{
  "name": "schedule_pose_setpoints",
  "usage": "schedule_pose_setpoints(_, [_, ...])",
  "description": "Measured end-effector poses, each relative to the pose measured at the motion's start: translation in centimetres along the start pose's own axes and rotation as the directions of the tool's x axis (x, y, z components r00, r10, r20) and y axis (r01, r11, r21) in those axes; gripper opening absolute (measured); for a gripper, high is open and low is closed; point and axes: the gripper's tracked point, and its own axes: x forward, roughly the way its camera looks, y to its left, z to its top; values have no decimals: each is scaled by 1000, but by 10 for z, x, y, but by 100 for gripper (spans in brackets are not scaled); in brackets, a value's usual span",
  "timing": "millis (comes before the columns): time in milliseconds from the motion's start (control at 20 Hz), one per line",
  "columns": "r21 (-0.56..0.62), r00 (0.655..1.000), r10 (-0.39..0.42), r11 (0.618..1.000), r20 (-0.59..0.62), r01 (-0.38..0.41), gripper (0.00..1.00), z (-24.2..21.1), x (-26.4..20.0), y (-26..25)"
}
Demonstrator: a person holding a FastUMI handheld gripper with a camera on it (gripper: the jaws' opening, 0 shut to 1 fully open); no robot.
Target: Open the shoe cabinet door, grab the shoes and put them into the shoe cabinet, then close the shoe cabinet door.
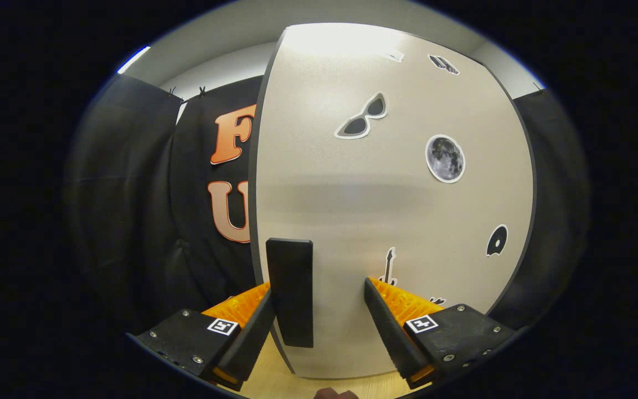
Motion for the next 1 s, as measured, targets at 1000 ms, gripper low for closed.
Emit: schedule_pose_setpoints(1000, [22,1000,-24,999,13,23,96,16,-85,4])
